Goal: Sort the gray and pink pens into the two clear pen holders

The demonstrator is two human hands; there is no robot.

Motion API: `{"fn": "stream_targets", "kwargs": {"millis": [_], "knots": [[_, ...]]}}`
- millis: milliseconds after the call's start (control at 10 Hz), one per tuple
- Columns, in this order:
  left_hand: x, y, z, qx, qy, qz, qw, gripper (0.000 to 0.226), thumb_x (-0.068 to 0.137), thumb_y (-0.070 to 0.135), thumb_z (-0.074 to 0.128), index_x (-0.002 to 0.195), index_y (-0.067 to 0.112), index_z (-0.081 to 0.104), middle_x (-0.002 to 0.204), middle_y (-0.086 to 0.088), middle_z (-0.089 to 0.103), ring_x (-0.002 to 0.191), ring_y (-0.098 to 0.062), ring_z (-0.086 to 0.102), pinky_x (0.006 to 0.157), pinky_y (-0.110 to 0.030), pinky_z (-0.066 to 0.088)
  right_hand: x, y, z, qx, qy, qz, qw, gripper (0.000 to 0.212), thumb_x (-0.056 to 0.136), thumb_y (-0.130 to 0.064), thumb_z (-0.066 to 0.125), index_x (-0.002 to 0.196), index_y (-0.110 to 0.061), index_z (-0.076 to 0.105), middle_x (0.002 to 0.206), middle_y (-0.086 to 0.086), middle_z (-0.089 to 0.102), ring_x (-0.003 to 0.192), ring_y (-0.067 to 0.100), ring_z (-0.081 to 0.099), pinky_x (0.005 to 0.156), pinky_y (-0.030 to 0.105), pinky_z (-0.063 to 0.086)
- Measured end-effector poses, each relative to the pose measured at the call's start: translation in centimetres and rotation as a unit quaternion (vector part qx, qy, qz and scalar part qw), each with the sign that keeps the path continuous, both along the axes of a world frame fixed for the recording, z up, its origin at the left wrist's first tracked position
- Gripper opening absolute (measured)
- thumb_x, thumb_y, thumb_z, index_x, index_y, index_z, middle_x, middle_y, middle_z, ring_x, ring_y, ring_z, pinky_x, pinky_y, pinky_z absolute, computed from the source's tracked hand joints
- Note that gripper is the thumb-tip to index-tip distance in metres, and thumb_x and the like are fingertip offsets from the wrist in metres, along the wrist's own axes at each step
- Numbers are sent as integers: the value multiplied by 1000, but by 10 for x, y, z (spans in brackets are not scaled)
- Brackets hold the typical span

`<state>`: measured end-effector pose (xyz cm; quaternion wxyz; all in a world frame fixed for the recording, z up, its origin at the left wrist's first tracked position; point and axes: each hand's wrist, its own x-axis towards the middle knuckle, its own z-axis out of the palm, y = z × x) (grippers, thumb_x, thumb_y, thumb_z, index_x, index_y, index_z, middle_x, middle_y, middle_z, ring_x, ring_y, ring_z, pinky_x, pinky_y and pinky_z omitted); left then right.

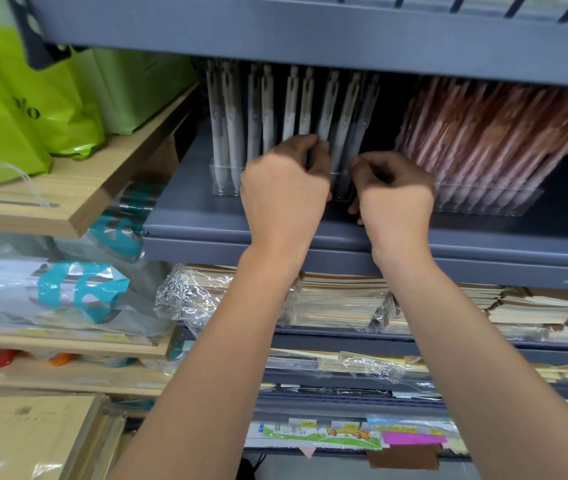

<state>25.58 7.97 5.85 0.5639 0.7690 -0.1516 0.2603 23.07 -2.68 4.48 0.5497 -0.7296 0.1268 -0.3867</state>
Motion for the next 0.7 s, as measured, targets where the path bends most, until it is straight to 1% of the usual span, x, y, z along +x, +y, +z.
{"fn": "stream_targets", "kwargs": {"millis": [100, 200, 300, 400, 500, 600, 700], "knots": [[-5, 3, 4, -54, 25, -22, 998, 15, 91, 31, 63, 92, 23, 76, 53, -8, 66, 53, -28, 68, 61, -42, 60, -2, 1, 2, -6, 10, -4, 1000, 10, 88, -10, 61, 92, -12, 70, 84, 9, 72, 75, 35, 66, 65, 40, 52], [-9, 10, 9, -60, 51, -37, 996, 21, 88, 36, 61, 70, 28, 67, 53, -6, 66, 55, -30, 68, 62, -44, 59, -6, 2, 4, -6, 27, -5, 1000, 12, 88, -12, 59, 92, -15, 70, 83, 6, 71, 75, 32, 68, 66, 43, 55], [-16, 18, 18, -46, 57, -43, 996, 24, 88, 38, 60, 74, 21, 70, 60, -3, 69, 65, -32, 68, 69, -44, 56, -18, 3, 9, 28, 46, 2, 999, 22, 89, -11, 55, 83, -27, 70, 74, 4, 70, 60, 21, 67, 53, 36, 55], [-29, 31, 30, -49, 62, -50, 996, 19, 87, 29, 63, 75, 17, 73, 67, 1, 72, 72, -23, 71, 75, -43, 56, -37, -3, 13, 58, 59, 24, 996, 22, 88, -13, 53, 85, -27, 70, 80, -2, 71, 59, 12, 69, 47, 25, 51], [-49, 46, 42, -56, 79, -78, 992, 20, 90, 26, 65, 78, 13, 75, 71, 0, 74, 74, -17, 73, 79, -43, 59, -72, -12, 23, 69, 57, 47, 995, 12, 89, -23, 60, 84, -25, 70, 84, -3, 73, 68, 13, 72, 51, 23, 53], [-77, 65, 50, -75, 94, -102, 988, 21, 96, 25, 64, 84, 13, 76, 75, 0, 75, 68, -15, 73, 72, -29, 61, -119, -22, 31, 49, 72, 83, 993, 11, 89, -30, 65, 84, -29, 74, 87, -7, 75, 71, 13, 73, 58, 25, 56], [-122, 82, 45, -64, 124, -99, 985, 19, 97, 25, 62, 85, 18, 76, 76, 0, 75, 63, -19, 72, 61, -22, 57, -178, -25, 32, 46, 129, 97, 986, 10, 89, -34, 65, 86, -37, 74, 86, -9, 75, 73, 12, 72, 67, 32, 57]]}}
